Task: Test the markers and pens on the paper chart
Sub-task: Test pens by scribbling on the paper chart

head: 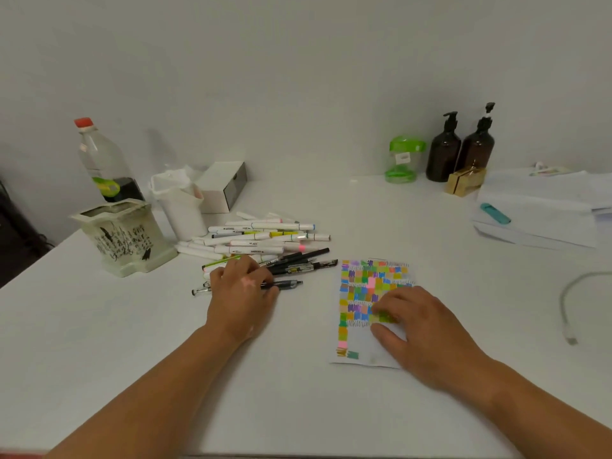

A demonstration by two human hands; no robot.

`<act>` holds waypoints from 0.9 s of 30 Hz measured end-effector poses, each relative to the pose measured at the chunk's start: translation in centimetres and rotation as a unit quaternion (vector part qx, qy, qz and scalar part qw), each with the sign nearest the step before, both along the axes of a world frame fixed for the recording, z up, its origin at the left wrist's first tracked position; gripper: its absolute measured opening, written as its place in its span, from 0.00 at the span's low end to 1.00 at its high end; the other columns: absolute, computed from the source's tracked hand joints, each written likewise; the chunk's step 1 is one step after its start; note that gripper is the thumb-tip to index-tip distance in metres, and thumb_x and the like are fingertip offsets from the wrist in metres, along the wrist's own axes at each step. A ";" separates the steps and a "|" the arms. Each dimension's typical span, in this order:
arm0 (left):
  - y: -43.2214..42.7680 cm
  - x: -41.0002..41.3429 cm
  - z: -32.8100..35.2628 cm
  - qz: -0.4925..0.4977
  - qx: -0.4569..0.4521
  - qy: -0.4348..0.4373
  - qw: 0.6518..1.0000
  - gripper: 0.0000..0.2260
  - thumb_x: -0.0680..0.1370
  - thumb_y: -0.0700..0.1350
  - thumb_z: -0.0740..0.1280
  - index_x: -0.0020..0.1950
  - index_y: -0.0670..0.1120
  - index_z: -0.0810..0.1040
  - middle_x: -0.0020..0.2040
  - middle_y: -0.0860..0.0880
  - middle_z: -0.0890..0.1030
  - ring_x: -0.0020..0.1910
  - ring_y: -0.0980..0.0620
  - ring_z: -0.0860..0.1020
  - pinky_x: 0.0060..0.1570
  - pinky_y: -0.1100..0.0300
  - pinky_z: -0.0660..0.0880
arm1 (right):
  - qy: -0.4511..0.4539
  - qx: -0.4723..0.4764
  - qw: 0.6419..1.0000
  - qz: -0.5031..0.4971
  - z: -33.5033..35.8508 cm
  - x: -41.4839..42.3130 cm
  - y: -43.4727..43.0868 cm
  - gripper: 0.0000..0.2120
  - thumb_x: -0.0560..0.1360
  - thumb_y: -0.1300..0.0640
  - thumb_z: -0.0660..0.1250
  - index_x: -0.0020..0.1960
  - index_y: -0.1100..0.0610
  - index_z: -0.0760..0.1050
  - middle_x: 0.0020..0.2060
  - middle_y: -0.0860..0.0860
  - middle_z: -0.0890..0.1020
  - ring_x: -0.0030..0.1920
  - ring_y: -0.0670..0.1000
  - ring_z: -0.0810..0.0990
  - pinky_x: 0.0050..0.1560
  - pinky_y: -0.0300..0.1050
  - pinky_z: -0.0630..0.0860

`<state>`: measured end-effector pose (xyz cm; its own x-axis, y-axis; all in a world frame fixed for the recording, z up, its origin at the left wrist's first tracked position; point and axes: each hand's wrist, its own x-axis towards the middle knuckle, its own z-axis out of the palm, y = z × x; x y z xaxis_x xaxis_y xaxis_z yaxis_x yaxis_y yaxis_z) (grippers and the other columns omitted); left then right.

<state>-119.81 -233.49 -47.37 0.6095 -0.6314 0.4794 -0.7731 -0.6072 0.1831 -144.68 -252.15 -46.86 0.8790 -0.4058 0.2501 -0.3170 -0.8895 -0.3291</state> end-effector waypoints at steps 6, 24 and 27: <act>0.7 -1.1 0.6 -0.086 0.058 0.009 0.995 0.07 0.78 0.45 0.71 0.56 0.50 0.82 0.50 0.53 0.80 0.54 0.47 0.77 0.54 0.52 0.65 | 0.033 -0.009 0.999 0.020 0.3 0.2 -0.9 0.15 0.78 0.40 0.66 0.61 0.44 0.80 0.60 0.37 0.78 0.62 0.43 0.73 0.65 0.44 0.71; -8.2 -6.9 4.2 -0.234 -0.185 0.412 0.861 0.09 0.76 0.42 0.74 0.51 0.56 0.82 0.44 0.56 0.85 0.46 0.56 0.83 0.47 0.63 0.80 | -0.184 0.462 0.868 -0.008 4.5 6.6 -1.7 0.14 0.84 0.47 0.60 0.51 0.47 0.85 0.47 0.46 0.87 0.50 0.45 0.85 0.54 0.47 0.81; -8.6 -6.1 3.1 -0.230 -0.172 0.369 0.884 0.08 0.76 0.44 0.74 0.50 0.57 0.81 0.44 0.59 0.84 0.46 0.58 0.83 0.46 0.66 0.79 | -0.314 0.615 0.722 -0.044 3.7 6.9 -3.7 0.16 0.85 0.50 0.59 0.48 0.59 0.80 0.46 0.54 0.87 0.51 0.56 0.86 0.59 0.60 0.81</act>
